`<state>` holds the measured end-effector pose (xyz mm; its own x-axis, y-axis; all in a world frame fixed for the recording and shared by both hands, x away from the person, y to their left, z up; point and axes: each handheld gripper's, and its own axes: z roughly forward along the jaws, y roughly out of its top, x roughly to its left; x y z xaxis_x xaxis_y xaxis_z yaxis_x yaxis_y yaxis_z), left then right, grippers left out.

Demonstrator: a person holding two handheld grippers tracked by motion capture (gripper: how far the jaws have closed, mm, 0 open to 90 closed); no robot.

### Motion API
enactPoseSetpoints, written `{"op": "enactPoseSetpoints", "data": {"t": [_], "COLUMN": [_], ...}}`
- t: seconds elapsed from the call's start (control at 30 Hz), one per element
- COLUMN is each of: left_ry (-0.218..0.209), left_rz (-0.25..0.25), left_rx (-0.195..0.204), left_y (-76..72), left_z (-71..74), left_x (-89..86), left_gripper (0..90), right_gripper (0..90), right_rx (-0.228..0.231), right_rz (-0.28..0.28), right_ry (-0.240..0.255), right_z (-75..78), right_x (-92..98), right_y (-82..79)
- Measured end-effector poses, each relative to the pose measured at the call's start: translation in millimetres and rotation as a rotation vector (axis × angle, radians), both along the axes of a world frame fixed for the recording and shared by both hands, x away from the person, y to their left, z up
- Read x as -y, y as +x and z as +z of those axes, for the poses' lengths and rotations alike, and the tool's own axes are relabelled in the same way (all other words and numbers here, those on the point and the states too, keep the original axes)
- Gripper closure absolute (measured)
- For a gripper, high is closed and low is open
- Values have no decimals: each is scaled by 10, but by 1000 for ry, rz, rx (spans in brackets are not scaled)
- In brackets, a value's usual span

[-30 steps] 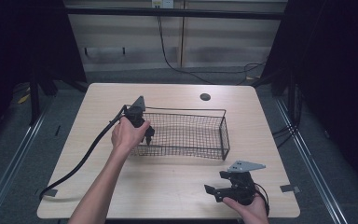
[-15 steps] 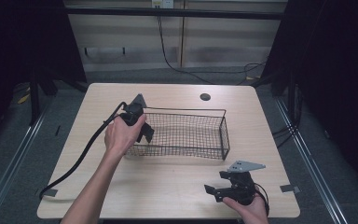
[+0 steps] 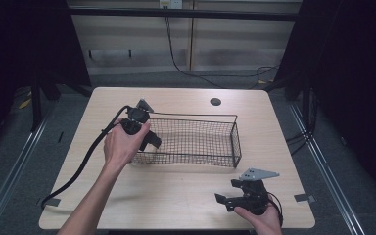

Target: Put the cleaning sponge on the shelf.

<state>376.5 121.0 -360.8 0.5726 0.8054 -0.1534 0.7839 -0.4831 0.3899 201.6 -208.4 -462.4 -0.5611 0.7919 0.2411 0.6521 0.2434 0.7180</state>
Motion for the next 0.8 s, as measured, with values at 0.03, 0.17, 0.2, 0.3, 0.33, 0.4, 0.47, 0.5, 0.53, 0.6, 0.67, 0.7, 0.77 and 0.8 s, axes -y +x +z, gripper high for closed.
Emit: {"op": "enactPoseSetpoints", "data": {"t": [0.03, 0.17, 0.2, 0.3, 0.33, 0.4, 0.47, 0.5, 0.53, 0.6, 0.67, 0.7, 0.77, 0.8], "left_ry": [-29, -29, -31, -95, -91, -93, -111, -119, -122, -118, -140, -141, -146, -147], "left_rz": [-23, -46, -53, -84, -95, -112, -120, -120, -122, -141, -152, -159, -154, -157], "left_rx": [1, 44, 62, 71, 76, 74, 83, 87, 83, 92, 95, 95, 106, 101], "left_y": [-27, -107, -125, -183, -191, -212, -234, -249, -268, -310, -358, -375, -419, -436], "left_z": [13, 43, 58, 61, 56, 22, 7, 1, -6, -19, -28, -34, -50, -58], "left_x": [-27, -99, -119, -172, -185, -217, -265, -286, -304, -343, -398, -422, -463, -485], "left_gripper": [188, 188, 188, 190, 191, 193, 201, 197, 192, 207, 215, 214, 214, 212], "right_gripper": [185, 185, 185, 185, 185, 185, 185, 185, 185, 185, 185, 185, 184, 184], "right_rx": [1, 1, 4, 1, 2, 4, 3, 1, -1, 5, 3, 3, 3, 4], "right_rz": [1, 0, 3, 1, 1, 2, -1, -1, -2, -2, -4, -3, -2, 0], "right_ry": [0, -1, 0, -1, -1, 0, -1, 1, 0, 0, -1, -2, 0, -1], "right_z": [0, -2, -5, -3, -5, -6, -5, -3, -2, -6, -5, -4, -5, -5], "right_x": [0, 1, -1, -3, -3, -2, 0, 0, 0, 3, 3, 2, -2, -2], "right_y": [-1, 2, 7, 6, 8, 8, 8, 5, 3, 9, 8, 7, 6, 6]}}
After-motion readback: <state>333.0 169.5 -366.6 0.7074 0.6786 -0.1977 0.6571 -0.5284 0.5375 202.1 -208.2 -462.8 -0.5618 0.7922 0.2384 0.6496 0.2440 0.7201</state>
